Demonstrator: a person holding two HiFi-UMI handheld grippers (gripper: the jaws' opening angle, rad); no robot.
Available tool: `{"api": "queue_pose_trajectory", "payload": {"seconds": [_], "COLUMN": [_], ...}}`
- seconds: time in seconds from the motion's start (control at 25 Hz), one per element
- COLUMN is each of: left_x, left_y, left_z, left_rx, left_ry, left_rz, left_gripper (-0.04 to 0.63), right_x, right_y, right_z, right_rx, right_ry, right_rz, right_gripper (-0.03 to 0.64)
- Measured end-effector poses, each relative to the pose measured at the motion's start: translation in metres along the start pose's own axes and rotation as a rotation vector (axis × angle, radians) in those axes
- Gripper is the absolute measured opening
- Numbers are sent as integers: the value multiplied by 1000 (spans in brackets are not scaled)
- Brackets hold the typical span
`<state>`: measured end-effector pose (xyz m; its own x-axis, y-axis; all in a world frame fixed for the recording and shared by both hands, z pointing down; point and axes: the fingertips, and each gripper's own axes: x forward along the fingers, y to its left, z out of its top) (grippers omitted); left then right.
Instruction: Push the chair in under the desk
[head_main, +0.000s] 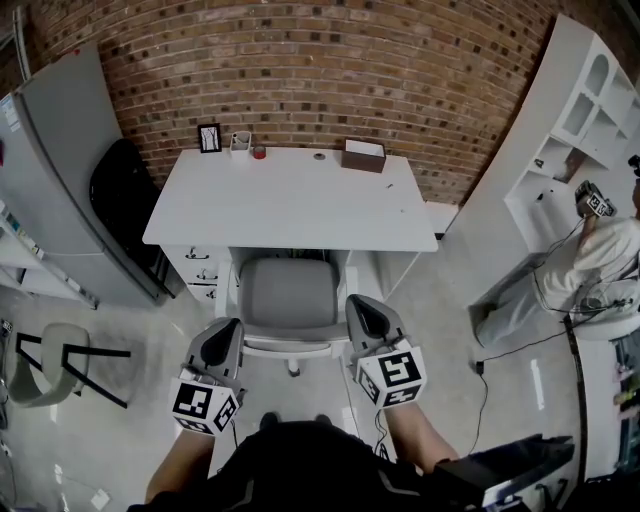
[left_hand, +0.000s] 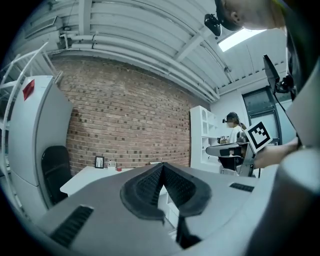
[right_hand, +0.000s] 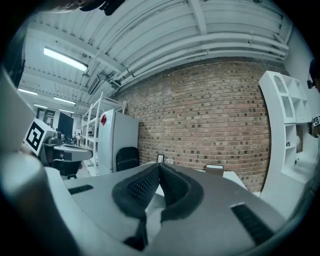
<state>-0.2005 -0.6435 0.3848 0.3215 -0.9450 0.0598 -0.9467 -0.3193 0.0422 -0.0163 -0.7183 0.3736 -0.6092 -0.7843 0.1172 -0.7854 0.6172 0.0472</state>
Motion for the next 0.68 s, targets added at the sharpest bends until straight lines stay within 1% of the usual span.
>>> {"api": "queue_pose_trajectory", "payload": {"seconds": [0.12, 0.16, 0.32, 0.52, 0.68], "left_x": [-1, -1, -2, -4, -3], "left_y": [-1, -1, 3, 6, 7], "left_z": [4, 5, 6, 6, 4], "left_rx": [46, 50, 41, 64, 56], "left_ry": [-2, -5, -9, -5, -3], "left_rz": [-10, -8, 10, 16, 18], "left_gripper": [8, 8, 8, 8, 8], "right_x": [3, 4, 6, 7, 8], "right_y": [2, 3, 5, 7, 5], "right_z": [0, 0, -1, 1, 0], "right_rx": [-4, -5, -6, -19, -10], "right_ry": [0, -1, -5, -4, 2], "right_rz": [0, 2, 7, -1, -7], "right_gripper": [8, 8, 8, 8, 8]}}
